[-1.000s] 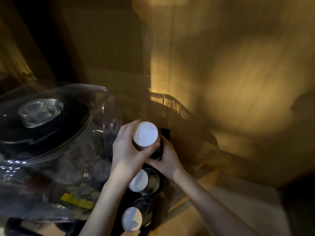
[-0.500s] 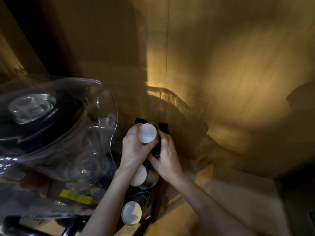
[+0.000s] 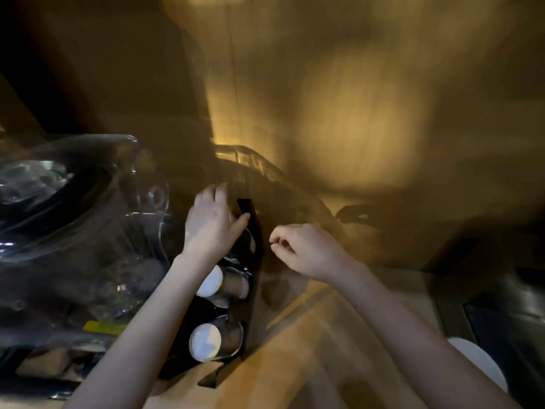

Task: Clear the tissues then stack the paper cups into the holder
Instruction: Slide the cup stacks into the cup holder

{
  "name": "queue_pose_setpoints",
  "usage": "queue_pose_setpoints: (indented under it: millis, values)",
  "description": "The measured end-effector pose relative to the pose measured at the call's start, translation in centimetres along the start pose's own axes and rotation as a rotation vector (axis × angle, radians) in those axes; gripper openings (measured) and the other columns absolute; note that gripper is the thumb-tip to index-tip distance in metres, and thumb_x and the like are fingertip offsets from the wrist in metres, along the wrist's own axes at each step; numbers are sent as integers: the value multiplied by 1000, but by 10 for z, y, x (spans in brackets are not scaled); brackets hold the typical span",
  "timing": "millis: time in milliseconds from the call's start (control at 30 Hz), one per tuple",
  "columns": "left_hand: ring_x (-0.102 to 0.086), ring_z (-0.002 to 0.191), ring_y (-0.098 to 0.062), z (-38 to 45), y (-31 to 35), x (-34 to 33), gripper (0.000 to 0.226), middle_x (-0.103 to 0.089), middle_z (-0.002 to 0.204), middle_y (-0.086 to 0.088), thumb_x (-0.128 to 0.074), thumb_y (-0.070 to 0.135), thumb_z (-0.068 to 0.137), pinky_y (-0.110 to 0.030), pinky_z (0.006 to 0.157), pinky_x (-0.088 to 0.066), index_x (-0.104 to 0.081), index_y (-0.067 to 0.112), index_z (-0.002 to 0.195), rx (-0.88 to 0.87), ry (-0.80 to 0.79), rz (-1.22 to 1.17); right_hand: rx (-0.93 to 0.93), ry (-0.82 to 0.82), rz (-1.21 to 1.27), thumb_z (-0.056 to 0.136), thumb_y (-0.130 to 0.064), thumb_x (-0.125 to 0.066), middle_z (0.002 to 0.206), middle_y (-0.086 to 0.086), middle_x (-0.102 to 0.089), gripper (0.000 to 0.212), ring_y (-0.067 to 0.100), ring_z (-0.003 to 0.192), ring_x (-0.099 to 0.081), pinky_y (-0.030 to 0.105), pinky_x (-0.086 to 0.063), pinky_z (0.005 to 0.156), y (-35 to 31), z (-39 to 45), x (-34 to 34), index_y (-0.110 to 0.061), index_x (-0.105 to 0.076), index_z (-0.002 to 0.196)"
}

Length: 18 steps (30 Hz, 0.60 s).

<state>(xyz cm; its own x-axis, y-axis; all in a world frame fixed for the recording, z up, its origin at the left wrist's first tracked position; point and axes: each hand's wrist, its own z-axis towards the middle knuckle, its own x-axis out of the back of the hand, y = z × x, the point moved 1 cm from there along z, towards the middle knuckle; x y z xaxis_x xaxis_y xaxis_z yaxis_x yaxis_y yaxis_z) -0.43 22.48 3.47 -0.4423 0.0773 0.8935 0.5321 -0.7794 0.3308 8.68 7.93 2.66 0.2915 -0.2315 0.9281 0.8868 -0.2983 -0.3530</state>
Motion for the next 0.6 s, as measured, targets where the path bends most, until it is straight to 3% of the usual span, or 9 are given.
queue_pose_setpoints:
  millis: [67, 133, 233, 300, 367, 500, 600]
  values:
    - [-55, 102, -35, -10, 26, 2, 42, -58, 106, -17, -57, 37, 85, -40, 79, -46, -53, 3, 110, -113, 39, -95, -26, 59, -21, 93, -29, -42, 93, 2, -66, 24, 19, 82, -59, 35, -48, 70, 8, -26, 16, -16, -60, 99]
    - [-61, 84, -31, -22, 56, -6, 35, -64, 87, -12, -53, 40, 87, -38, 70, -48, -59, 6, 90, -176, -53, -245, -72, 123, 5, 93, -30, -44, 90, 2, -65, 22, 18, 81, -59, 34, -48, 71, 20, -56, 30, -16, -61, 96]
    - [-64, 80, -29, -43, 101, -31, 32, -69, 81, -9, -50, 41, 88, -40, 69, -51, -61, 10, 82, -265, -217, -319, -265, 205, 13, 92, -31, -47, 95, 1, -66, 21, 18, 87, -61, 38, -51, 75, 49, -113, 38, -17, -61, 98]
    - [-63, 79, -28, -59, 131, -50, 28, -67, 78, -7, -49, 38, 89, -37, 67, -49, -58, 14, 78, -341, -323, -334, -431, 304, -11, 92, -33, -47, 95, -1, -66, 20, 15, 87, -61, 34, -52, 74, 71, -156, 35, -20, -61, 98]
    - [-63, 79, -27, -75, 157, -72, 23, -67, 78, -7, -50, 35, 89, -38, 67, -50, -60, 15, 81, -405, -413, -320, -598, 393, -42, 92, -31, -46, 97, -1, -66, 20, 14, 89, -60, 28, -48, 73, 90, -201, 26, -21, -60, 103]
    - [-64, 92, -27, -109, 197, -121, 24, -70, 96, -9, -55, 28, 84, -37, 78, -52, -61, 14, 102, -479, -586, -264, -957, 548, 23, 88, -17, -53, 103, 10, -68, 27, 30, 96, -62, 31, -42, 73, 115, -275, -8, -12, -56, 115]
    - [-56, 111, -27, -133, 220, -161, 56, -57, 123, -10, -66, 27, 76, -36, 90, -49, -45, 12, 125, -521, -728, -223, -1171, 610, 275, 86, -15, -54, 102, 17, -68, 30, 36, 96, -63, 39, -47, 79, 118, -310, -41, -10, -51, 116]
